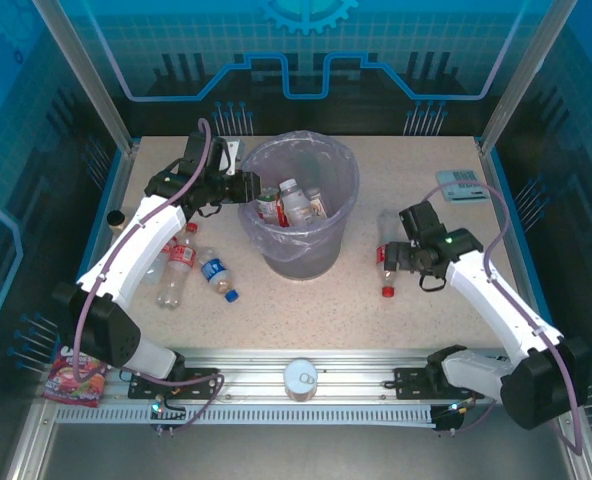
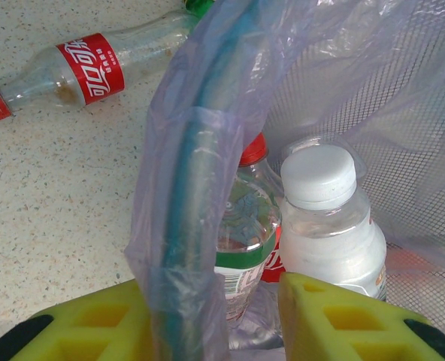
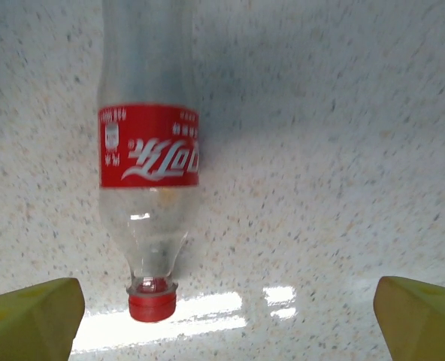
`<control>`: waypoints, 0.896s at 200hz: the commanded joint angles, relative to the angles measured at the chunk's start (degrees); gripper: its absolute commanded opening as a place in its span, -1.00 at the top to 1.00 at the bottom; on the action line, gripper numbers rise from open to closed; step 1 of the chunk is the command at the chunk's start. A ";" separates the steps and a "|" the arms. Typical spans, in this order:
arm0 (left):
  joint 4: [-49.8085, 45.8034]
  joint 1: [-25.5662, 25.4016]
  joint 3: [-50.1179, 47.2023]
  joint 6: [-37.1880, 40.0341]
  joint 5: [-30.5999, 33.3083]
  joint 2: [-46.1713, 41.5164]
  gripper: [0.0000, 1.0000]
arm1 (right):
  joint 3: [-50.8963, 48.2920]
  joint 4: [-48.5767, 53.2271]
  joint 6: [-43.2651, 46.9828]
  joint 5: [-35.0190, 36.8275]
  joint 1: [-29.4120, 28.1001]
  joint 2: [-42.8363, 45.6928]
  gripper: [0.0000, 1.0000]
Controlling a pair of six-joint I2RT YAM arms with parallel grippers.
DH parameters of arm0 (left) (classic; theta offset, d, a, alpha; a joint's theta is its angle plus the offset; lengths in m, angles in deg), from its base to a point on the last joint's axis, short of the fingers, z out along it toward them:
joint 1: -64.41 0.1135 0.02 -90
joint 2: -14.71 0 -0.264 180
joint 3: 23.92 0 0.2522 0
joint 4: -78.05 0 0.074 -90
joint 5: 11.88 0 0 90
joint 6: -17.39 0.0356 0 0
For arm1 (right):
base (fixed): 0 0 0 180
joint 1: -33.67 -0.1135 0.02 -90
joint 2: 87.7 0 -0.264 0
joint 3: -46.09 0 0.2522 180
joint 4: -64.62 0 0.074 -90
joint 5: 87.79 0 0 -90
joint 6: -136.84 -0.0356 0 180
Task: Put the plastic bottles in the bin
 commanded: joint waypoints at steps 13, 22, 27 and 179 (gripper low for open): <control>-2.71 -0.20 -0.21 0.97 0.42 0.48 0.17 | 6.49 0.42 4.71 2.17 1.29 -7.76 -0.99; -2.76 -0.30 -0.17 0.99 0.37 0.61 0.16 | 7.21 -1.53 5.42 0.59 2.43 -9.86 -0.99; -2.84 -0.28 -0.17 1.07 0.41 0.72 0.16 | 7.66 -2.52 5.76 -0.23 2.96 -11.11 -0.99; -3.54 -0.55 -1.05 3.16 1.29 0.17 0.16 | 5.41 -18.56 6.31 -7.16 3.82 -32.93 -0.52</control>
